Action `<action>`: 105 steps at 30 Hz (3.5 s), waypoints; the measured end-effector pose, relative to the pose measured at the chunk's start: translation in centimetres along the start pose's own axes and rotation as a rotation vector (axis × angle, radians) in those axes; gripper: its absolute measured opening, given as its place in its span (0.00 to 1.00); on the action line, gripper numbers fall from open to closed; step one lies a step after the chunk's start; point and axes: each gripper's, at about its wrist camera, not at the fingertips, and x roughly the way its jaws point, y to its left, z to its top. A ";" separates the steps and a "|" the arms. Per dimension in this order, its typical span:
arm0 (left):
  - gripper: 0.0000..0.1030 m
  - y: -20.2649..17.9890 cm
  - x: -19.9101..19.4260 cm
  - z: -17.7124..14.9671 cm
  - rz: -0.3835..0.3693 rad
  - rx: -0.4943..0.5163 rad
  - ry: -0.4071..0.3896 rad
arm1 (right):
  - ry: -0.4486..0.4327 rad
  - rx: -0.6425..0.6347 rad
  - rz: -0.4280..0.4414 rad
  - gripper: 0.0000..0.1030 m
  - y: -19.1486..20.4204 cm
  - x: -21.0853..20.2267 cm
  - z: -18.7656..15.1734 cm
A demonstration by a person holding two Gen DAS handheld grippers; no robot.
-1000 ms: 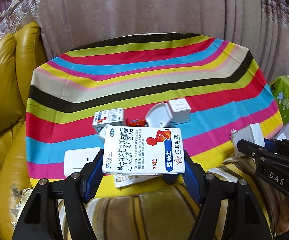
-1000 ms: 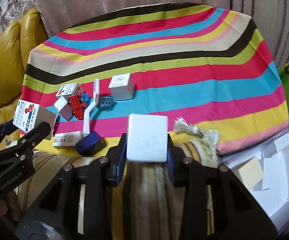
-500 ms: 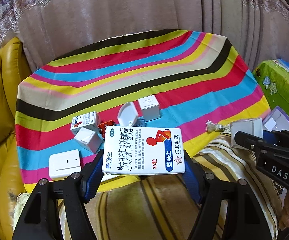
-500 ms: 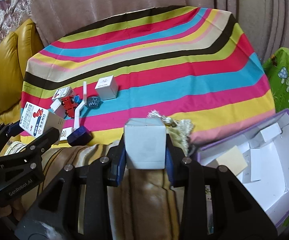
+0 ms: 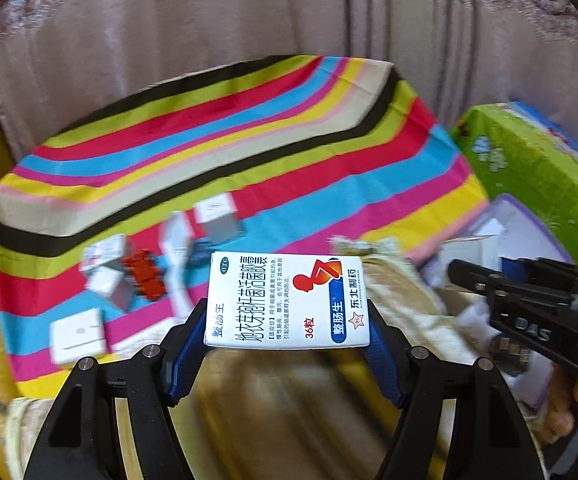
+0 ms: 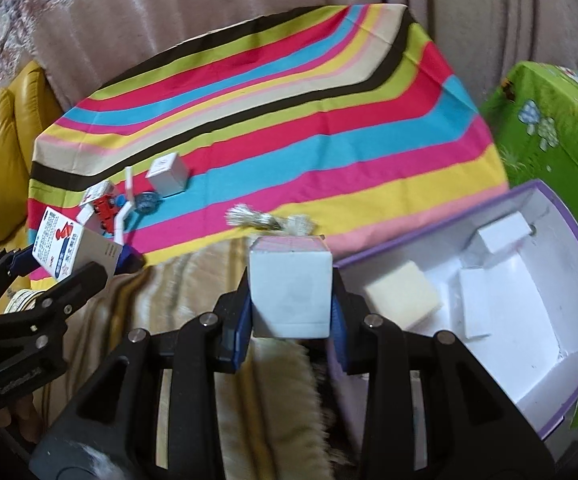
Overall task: Organize rigid objects
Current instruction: 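Release the medicine box into the storage box with the left gripper while the right drops the cube there, then move both open grippers back over the cloth, then grasp the white plastic case with the left gripper while the right approaches the hoop toy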
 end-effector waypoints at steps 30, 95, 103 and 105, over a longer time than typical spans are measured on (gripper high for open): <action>0.84 -6.3 1.6 0.3 -0.473 -0.037 0.086 | -0.001 0.193 -0.137 0.73 -8.2 -1.4 -0.5; 1.00 26.5 9.4 -5.1 0.168 -0.522 0.383 | 0.120 -0.304 0.095 0.85 16.2 6.3 4.9; 0.98 25.9 10.5 -4.9 0.225 -0.480 0.384 | 0.174 -0.347 0.095 0.85 19.4 10.2 5.1; 0.96 25.8 10.4 -4.9 0.226 -0.479 0.375 | 0.204 -0.352 0.102 0.85 20.0 11.3 5.1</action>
